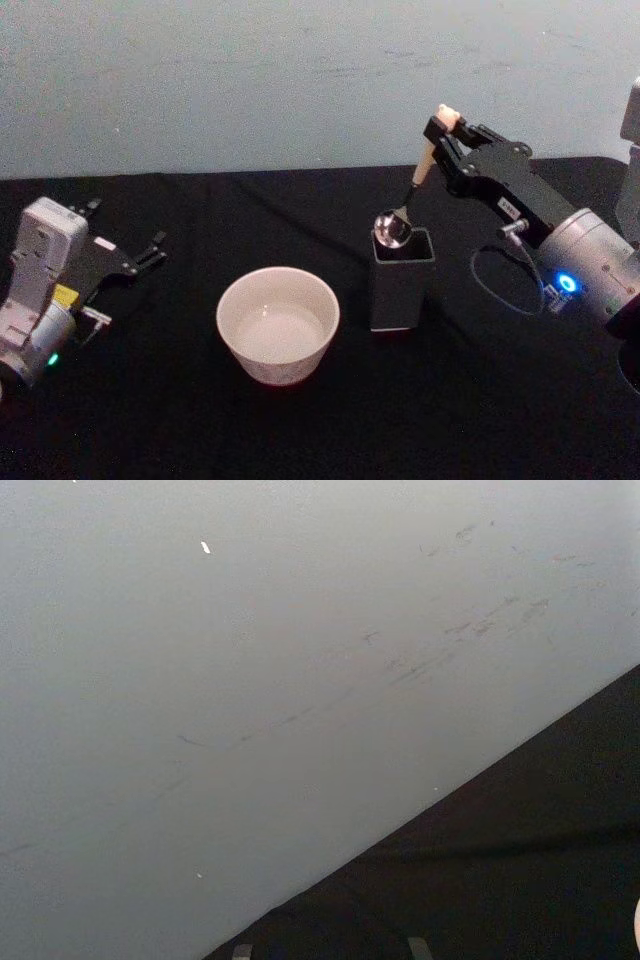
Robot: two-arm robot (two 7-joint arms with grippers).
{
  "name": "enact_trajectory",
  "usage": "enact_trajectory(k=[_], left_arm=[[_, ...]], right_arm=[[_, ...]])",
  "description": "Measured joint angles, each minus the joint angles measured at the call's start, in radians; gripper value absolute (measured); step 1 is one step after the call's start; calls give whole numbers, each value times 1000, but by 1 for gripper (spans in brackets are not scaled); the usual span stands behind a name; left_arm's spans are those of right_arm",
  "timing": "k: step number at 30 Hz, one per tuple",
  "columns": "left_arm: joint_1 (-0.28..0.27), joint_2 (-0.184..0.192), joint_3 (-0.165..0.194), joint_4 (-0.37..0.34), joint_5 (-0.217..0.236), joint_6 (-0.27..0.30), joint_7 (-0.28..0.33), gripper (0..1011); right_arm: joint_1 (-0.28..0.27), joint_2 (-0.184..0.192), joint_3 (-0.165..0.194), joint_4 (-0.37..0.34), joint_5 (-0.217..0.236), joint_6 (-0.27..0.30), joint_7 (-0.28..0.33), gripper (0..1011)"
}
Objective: Pick up the stirring spoon with one hand, stir inside the cup, then place it back in its original position.
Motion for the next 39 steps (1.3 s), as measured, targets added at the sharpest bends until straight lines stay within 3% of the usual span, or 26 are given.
enact_trajectory(k=[39], left_arm=[[0,0,0,0,0,0,0,1001]], right_arm=[[9,-26,-46,166,-90,58,3,214]])
